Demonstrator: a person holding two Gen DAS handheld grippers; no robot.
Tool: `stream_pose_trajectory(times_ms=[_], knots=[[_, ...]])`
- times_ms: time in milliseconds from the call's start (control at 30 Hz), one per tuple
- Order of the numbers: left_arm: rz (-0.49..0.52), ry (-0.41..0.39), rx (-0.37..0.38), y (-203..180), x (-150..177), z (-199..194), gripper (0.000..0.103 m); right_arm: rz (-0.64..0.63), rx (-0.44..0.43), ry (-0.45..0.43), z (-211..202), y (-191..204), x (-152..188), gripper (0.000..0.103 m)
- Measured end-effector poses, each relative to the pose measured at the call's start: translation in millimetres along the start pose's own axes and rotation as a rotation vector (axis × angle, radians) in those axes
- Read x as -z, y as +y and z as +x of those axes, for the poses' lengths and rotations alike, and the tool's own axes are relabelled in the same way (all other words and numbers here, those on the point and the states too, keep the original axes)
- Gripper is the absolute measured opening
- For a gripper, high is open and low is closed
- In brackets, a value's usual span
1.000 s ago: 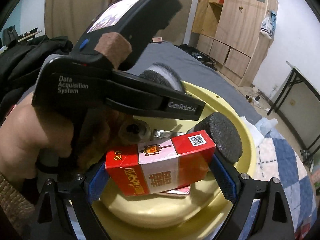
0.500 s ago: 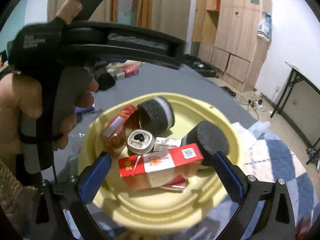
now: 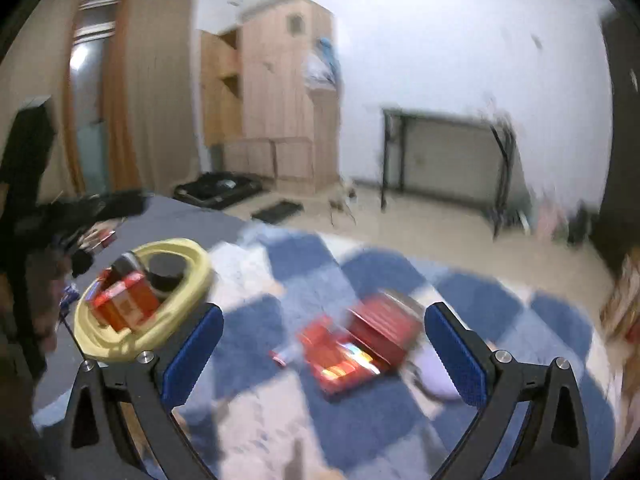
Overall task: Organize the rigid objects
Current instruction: 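Place the puck and red-white box into the yellow tray, then withdraw both tools, then grasp the red lighter with the left tool while the right tool grasps the lavender plush ball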
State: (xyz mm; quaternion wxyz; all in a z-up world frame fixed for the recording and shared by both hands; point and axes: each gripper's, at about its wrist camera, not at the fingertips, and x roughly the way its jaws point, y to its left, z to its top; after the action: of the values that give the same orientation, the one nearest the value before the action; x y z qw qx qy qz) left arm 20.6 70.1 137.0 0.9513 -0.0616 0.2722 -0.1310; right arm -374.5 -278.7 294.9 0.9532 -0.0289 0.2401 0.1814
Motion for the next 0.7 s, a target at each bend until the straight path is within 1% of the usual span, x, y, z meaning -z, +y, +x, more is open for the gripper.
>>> stream_pose_trajectory(times_ms=[33,100,200,333,400,433,467,600,667,700], knots=[[0.026,0.02,0.004,-9.6,4.3,8.5,0.103,0.015,0.043,-0.005,-3.0,-15.0,2.2,0.103],[0.071,0.066,0.005,-22.6,13.7,23.1,0.103,0.03,0.082,-0.01,-10.8,-37.2,4.4,0.103],[0.101,0.127,0.008,-34.5,26.0,40.6,0.103,0.079,0.106,-0.023,-23.6,-63.9,7.8,0.103],[0.126,0.184,0.011,-32.7,42.1,52.5,0.103,0.108,0.116,-0.014,-23.6,-75.1,11.3,0.103],[0.122,0.22,-0.009,-30.8,48.3,63.4,0.103,0.12,0.108,0.003,-13.3,-77.4,13.9,0.103],[0.126,0.23,-0.014,-29.9,51.8,68.1,0.103,0.121,0.106,0.025,-4.9,-78.4,18.0,0.103],[0.132,0.238,-0.018,-29.4,53.8,72.6,0.103,0.116,0.108,0.041,5.1,-75.0,14.7,0.103],[0.173,0.296,-0.028,-31.5,70.7,95.0,0.103,0.105,0.105,0.103,37.0,-80.1,24.2,0.103],[0.173,0.309,-0.024,-29.2,78.6,107.8,0.103,0.113,0.113,0.118,50.1,-85.9,25.5,0.103],[0.18,0.319,-0.03,-27.8,83.5,115.1,0.103,0.124,0.123,0.144,59.3,-88.6,27.9,0.103]])
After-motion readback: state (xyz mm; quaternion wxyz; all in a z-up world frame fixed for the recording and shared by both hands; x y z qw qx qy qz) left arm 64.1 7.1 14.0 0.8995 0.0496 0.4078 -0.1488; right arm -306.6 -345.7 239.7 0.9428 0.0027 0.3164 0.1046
